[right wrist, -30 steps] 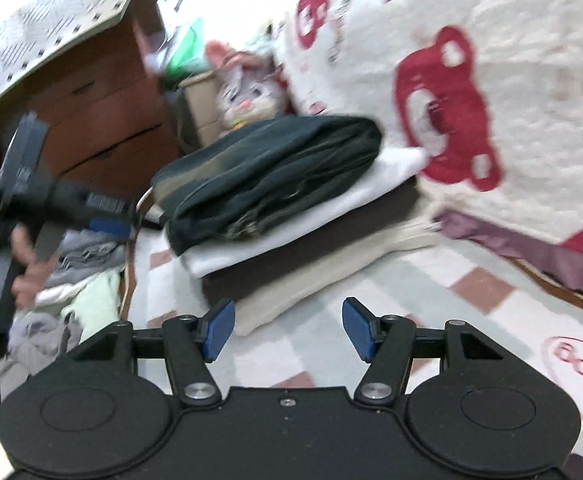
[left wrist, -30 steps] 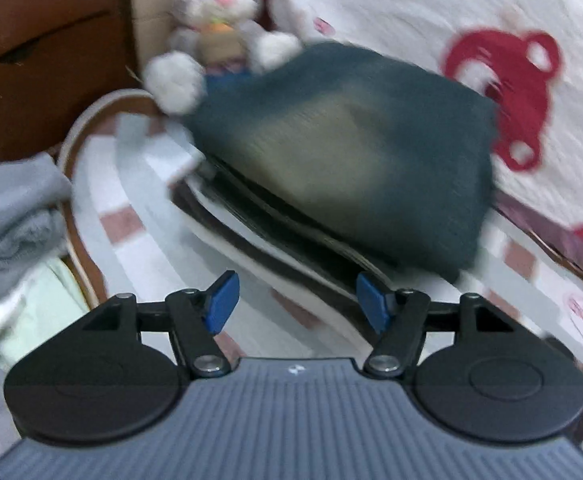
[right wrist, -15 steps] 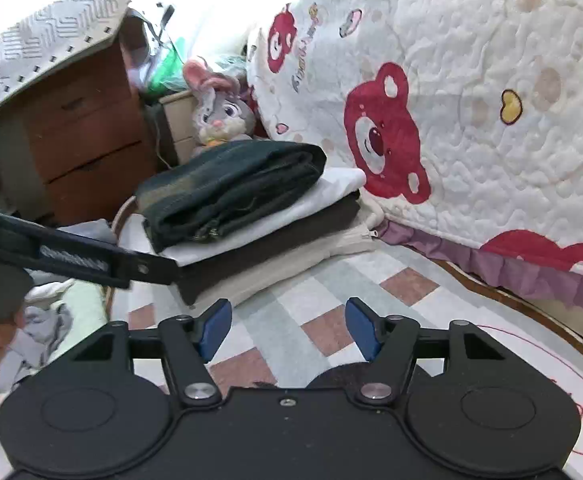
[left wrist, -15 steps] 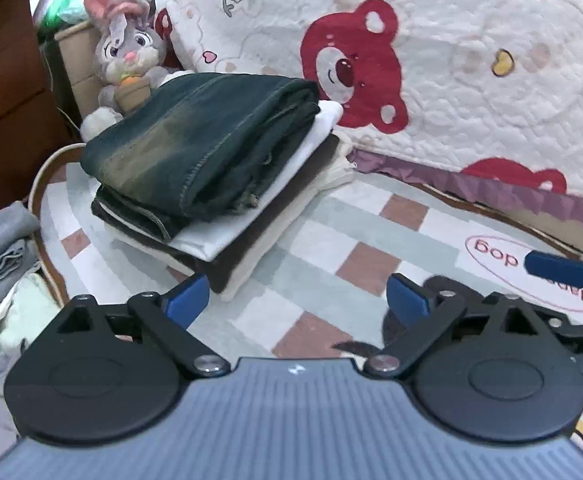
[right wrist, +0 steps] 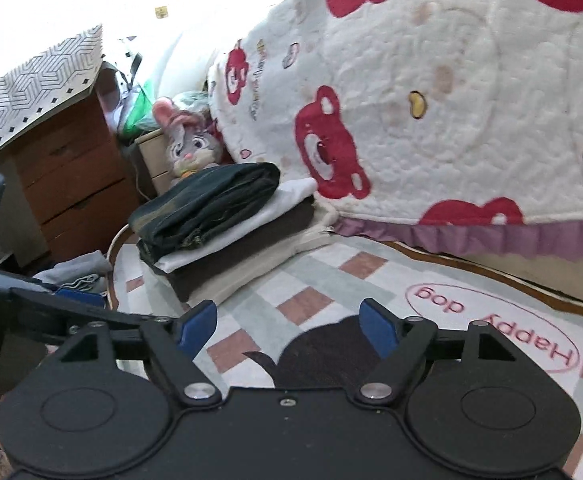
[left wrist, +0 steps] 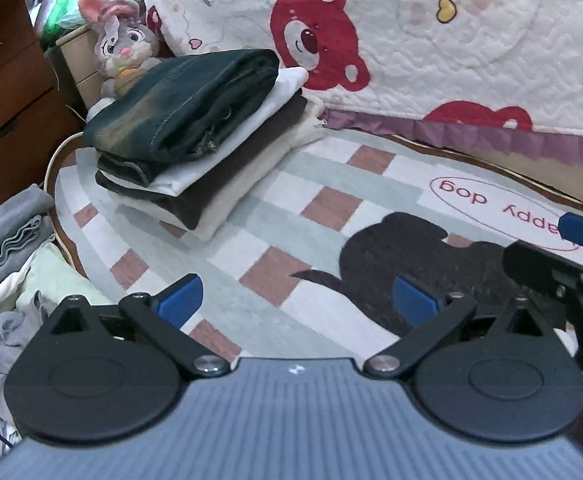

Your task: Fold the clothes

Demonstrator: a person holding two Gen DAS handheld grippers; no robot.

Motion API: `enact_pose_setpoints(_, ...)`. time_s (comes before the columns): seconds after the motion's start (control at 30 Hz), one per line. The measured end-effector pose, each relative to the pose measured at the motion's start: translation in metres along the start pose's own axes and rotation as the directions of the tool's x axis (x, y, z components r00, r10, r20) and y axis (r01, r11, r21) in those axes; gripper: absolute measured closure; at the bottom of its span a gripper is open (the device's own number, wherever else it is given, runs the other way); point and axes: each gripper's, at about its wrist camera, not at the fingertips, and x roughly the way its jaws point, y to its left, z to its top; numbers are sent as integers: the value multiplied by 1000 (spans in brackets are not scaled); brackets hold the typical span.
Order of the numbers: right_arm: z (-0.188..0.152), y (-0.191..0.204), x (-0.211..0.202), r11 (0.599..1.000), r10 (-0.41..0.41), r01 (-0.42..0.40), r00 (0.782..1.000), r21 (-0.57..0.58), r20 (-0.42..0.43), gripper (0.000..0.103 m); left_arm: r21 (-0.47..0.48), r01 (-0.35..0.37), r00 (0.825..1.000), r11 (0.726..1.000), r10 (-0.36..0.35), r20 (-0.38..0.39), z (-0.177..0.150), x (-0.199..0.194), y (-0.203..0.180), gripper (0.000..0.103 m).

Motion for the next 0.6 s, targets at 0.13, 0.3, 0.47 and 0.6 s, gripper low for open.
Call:
enact_pose_setpoints(0.13,-6,0,-4,1000,-11,11,1000,1,3,21,9,17,1000,1000,-16,-14,-4,-3,-2,0)
enact_pose_setpoints(0.3,-7,3,-4,1000,-3,3,1000,-2,-4,21,-8,-2,1000,1000,2,-12,-6,-8,2,0)
enact_pose_setpoints(0.47,-4,8,-3,1000,11,-12,1000,-2,-11,21,-11,-1,1000,1000,1,-27,-8,-9,4,0)
enact_pose_setpoints(0.6,-2,13,-5,1000,20,-21,1000,-5,-14,21,-16,7,999,1000,-8,-42,-11,-10,3,0)
